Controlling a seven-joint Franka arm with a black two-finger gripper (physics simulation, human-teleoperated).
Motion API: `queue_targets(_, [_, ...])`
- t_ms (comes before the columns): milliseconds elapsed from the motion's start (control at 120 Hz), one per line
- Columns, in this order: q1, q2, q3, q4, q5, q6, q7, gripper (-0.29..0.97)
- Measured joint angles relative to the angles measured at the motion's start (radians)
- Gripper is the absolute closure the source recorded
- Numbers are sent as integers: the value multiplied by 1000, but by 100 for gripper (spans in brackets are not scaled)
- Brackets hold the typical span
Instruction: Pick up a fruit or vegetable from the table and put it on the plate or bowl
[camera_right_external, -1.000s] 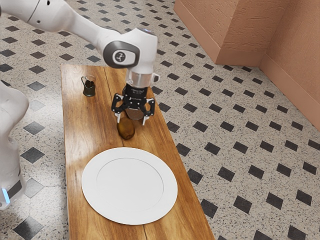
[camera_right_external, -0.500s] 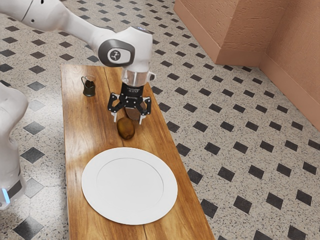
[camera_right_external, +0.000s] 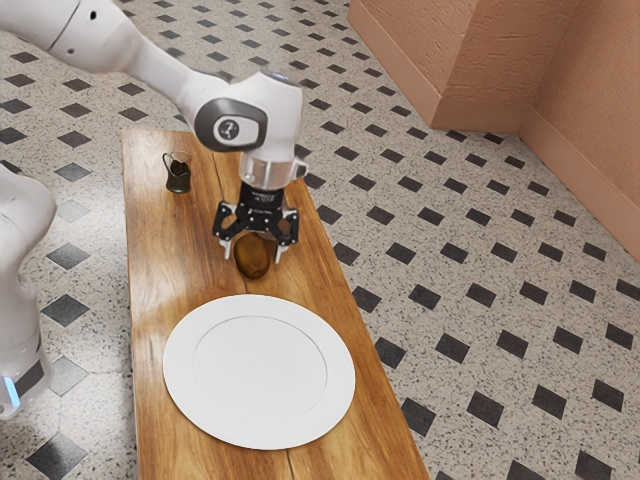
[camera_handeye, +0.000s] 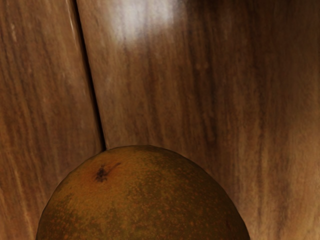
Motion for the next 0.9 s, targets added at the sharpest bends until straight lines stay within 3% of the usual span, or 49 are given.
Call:
queue_targets(158, [-1, 3, 1, -18, -8, 28, 1, 0])
queue_targets(292, [0, 2, 1, -14, -11, 40, 5, 27])
queue_targets(408, [2, 2, 1, -12, -10, 44, 9, 39])
queue_targets(683, [-5, -3, -57, 123, 25, 49, 16, 40])
queue_targets(900, [-202, 120, -21, 385, 71, -1, 38, 41])
